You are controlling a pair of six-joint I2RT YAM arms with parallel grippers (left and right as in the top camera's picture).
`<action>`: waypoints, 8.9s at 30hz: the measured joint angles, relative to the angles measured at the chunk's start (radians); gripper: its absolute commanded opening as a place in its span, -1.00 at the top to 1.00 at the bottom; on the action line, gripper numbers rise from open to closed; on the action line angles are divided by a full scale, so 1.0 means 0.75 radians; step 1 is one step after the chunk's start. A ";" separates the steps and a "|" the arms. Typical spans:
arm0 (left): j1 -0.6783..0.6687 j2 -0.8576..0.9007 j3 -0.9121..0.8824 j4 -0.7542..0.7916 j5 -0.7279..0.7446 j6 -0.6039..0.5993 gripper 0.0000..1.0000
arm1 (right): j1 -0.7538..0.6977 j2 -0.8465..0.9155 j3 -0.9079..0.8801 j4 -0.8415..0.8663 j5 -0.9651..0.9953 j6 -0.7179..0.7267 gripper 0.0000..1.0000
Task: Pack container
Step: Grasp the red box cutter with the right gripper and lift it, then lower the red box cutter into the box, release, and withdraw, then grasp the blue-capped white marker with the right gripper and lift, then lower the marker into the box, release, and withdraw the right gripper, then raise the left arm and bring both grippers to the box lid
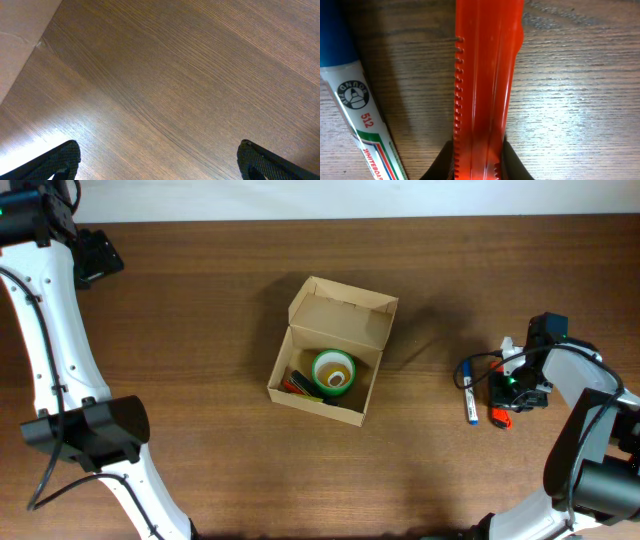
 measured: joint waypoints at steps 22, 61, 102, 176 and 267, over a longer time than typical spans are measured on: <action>0.000 0.000 0.000 0.001 0.001 0.000 -0.99 | 0.374 -0.143 0.965 -0.468 -0.221 0.157 0.93; 0.000 0.000 0.000 0.000 0.000 0.000 -0.99 | 1.310 0.270 0.844 -0.504 -0.100 -0.321 0.93; 0.000 0.000 0.000 -0.001 0.000 0.000 -0.99 | 0.860 -0.177 0.819 -0.285 0.189 0.277 0.43; 0.000 0.000 -0.001 0.000 0.000 0.000 -0.99 | 0.423 -0.275 0.529 -0.316 -0.229 0.108 0.93; -0.002 0.008 -0.001 0.076 0.214 0.098 -0.99 | 0.515 -0.199 0.863 -0.634 -0.342 0.226 0.93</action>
